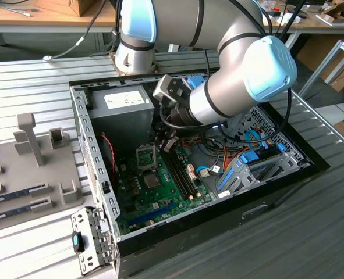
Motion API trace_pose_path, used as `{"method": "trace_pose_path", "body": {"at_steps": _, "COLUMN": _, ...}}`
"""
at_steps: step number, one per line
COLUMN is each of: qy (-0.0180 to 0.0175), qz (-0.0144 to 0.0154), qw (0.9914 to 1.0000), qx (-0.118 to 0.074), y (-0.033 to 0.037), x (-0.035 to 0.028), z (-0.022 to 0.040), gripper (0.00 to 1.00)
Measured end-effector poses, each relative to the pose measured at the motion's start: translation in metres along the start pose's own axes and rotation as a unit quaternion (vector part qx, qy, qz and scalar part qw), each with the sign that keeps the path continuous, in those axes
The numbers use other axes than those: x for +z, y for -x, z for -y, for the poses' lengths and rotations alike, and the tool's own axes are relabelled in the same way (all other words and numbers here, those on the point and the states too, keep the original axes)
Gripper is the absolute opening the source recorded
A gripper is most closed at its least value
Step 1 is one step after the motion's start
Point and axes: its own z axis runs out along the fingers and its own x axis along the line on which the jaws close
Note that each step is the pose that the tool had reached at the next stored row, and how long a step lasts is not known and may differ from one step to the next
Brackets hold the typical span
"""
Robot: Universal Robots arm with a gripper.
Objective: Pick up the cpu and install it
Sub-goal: 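Close the cpu cover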
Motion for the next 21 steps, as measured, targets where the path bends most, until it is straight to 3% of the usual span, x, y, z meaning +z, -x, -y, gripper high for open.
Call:
{"method": "trace_pose_path", "body": {"at_steps": 8, "qy": 0.0038, "qz": 0.0020, "qw": 0.99998, "qx": -0.004, "y": -0.0009, "x": -0.0023, "z": 0.0000, "gripper": 0.11}}
{"method": "trace_pose_path", "body": {"at_steps": 19, "qy": 0.0046, "qz": 0.0016, "qw": 0.99997, "qx": -0.007, "y": -0.0011, "x": -0.0042, "z": -0.0005, "gripper": 0.11}}
{"method": "trace_pose_path", "body": {"at_steps": 21, "qy": 0.0057, "qz": 0.0028, "qw": 0.99996, "qx": -0.007, "y": -0.0041, "x": -0.0058, "z": 0.0016, "gripper": 0.11}}
